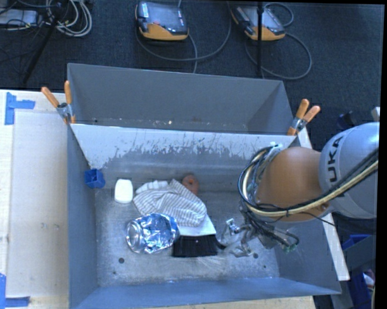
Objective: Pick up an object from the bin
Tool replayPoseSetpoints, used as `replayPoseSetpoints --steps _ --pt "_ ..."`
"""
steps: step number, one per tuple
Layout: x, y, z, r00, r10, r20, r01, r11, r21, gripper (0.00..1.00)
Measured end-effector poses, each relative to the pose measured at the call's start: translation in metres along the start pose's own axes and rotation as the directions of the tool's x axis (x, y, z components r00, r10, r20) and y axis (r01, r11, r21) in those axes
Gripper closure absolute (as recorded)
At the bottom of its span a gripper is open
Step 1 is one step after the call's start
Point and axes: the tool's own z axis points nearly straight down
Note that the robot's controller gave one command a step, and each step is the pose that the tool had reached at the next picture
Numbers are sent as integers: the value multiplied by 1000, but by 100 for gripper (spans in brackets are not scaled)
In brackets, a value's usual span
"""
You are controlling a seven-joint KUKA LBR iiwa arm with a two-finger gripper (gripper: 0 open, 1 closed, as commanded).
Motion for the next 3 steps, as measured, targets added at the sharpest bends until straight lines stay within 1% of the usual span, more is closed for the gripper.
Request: replayPoseSetpoints --steps 1,2,3 --pt "-17 -27 -37 1000 28 -7 -29 1000 -7 100" --pt "-8 -9 -53 1000 23 4 -23 1000 2 100" --pt "-9 0 -92 999 43 -10 -43 999 -8 100"
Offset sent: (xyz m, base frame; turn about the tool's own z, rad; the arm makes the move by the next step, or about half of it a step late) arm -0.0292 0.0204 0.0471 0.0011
